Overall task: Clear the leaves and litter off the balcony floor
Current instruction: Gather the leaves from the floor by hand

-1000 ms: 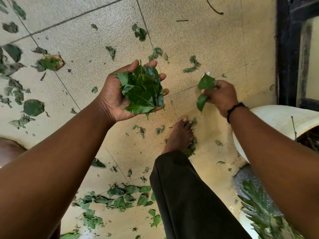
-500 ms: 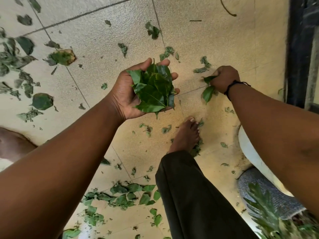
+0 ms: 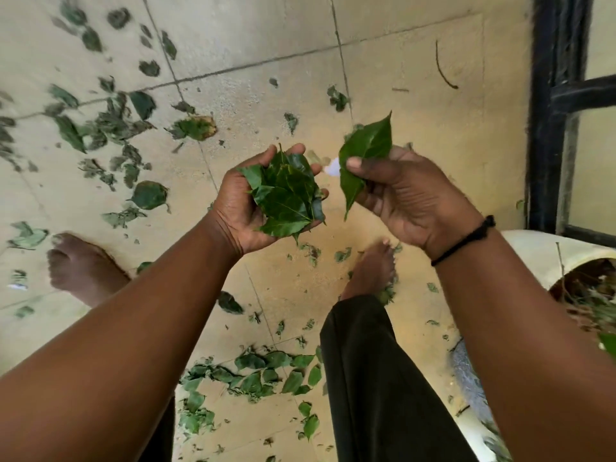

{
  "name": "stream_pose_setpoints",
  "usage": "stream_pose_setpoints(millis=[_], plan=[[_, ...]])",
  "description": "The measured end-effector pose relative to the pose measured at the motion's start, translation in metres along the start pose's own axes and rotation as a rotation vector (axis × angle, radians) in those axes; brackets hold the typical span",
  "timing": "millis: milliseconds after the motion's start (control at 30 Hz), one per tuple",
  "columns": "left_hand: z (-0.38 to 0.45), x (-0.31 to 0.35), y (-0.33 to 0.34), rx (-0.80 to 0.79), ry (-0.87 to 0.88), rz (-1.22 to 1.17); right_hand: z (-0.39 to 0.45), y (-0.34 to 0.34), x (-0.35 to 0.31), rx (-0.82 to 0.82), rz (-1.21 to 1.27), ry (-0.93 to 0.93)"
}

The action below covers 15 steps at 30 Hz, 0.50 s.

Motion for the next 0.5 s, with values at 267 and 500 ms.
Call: stream_pose_setpoints(millis=[267, 500], plan=[[-0.124, 0.072, 0.028, -0.029, 0.217, -0.294, -0.069, 0.202, -0.001, 0.337, -1.110, -0.568], [-0.252, 0.169, 0.086, -0.097, 0.321, -0.340, -0.128, 0.336, -0.067, 0.326, -0.838, -0.835]])
Point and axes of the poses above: each hand's wrist, its own z-axis towards the middle knuckle, its own y-axis out of the palm, x = y × z, the point moved 7 cm from there along z, towards the middle knuckle, and after that the axes turned 2 degrees about -y, right-handed, at the moved point
